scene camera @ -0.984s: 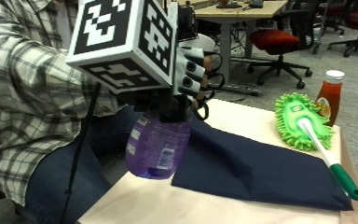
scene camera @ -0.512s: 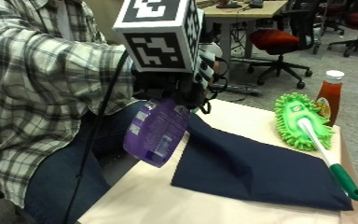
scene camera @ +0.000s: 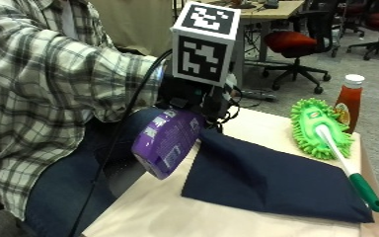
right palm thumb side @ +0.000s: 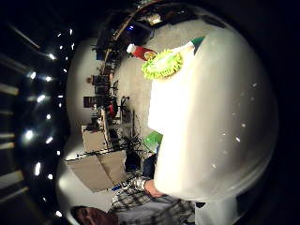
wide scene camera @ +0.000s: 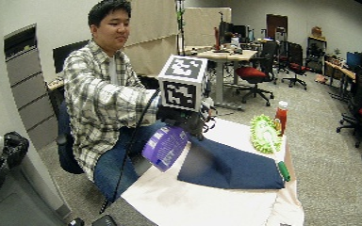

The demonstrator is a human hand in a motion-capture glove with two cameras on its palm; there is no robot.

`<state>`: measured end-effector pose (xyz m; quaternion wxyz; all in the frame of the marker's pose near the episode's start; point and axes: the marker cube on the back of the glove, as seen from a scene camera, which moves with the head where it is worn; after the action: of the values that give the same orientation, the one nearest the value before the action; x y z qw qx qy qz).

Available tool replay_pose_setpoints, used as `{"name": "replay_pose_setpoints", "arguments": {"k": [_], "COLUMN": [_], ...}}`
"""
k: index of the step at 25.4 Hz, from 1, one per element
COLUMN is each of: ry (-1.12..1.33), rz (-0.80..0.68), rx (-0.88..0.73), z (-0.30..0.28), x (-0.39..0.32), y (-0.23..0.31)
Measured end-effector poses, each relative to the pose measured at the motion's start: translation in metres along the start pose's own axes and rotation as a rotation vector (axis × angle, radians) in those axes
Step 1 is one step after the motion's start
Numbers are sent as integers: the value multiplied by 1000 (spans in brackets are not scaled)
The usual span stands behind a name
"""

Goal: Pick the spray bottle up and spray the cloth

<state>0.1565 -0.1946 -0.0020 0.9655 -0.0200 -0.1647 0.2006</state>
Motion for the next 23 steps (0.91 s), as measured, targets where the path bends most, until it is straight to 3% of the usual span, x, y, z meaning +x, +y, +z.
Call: {"name": "replay_pose_setpoints", "arguments": {"k": [23], "ry": [372], "rz": [69], "rx": [-206], "z": [55], "x": [-8], "y": [-15]}}
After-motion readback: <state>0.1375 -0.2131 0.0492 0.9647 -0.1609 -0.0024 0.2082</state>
